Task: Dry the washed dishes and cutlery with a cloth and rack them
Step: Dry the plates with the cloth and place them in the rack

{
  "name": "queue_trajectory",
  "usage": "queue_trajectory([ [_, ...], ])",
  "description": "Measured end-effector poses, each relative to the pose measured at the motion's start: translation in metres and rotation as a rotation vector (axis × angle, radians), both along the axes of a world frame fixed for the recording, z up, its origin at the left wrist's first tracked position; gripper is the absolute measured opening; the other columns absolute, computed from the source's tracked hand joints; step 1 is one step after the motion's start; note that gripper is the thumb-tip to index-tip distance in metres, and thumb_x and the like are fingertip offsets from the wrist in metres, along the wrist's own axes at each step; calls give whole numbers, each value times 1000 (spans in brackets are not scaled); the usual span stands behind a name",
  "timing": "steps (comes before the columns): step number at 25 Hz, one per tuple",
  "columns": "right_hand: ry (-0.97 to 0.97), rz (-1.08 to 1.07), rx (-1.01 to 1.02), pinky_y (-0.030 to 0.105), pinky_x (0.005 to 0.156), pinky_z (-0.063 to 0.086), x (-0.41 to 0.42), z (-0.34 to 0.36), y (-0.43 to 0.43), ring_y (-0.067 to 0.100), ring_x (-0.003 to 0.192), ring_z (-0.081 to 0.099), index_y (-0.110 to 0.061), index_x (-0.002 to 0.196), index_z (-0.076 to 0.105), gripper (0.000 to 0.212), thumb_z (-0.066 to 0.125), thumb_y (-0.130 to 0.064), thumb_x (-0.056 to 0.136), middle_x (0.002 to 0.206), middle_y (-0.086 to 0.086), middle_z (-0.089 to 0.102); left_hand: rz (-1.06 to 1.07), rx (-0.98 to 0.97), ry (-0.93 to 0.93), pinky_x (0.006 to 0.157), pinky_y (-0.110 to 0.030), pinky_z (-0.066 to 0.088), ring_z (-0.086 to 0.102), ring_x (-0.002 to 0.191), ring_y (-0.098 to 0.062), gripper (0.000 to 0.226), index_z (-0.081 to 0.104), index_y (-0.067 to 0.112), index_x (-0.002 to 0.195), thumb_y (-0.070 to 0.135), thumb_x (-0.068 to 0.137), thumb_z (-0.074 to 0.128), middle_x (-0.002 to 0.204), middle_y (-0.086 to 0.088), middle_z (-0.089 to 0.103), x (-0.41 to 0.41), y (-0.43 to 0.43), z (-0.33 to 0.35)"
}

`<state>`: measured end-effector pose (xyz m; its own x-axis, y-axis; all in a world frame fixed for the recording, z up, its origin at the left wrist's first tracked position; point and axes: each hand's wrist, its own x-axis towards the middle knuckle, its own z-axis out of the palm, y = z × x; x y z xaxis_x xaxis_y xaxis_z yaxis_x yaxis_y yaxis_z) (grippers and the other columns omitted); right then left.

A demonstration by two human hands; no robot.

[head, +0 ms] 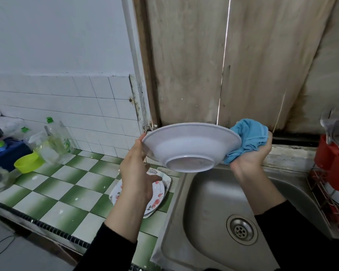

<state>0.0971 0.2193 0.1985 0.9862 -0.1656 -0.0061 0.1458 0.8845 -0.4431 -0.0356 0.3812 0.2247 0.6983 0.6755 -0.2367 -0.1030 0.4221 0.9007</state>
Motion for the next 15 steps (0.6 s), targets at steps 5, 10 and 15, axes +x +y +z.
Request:
queue_trajectory([
  [5,-10,202,-158,17,47,44,-8,-16,-7,12,50,53,-17,64,63,42,42,-43,90,61,-1,57,-248,-224,-59,77,-61,54,57,108,-47,19,57,28,105,43,93,54,125,-23,51,-3,7,17],
  [10,-19,400,-587,38,69,56,-9,-34,-11,30,73,66,-5,95,71,52,50,-51,85,87,18,69,-163,-65,-24,77,-53,54,58,92,-35,49,54,27,128,2,89,35,116,-14,59,-1,14,0],
  [15,-138,56,-1094,29,72,54,-9,-41,9,22,89,66,-21,106,65,24,45,-34,101,102,11,67,-201,-59,-193,72,-34,60,68,96,-23,41,59,27,129,5,101,39,111,-7,72,-6,12,-8],
])
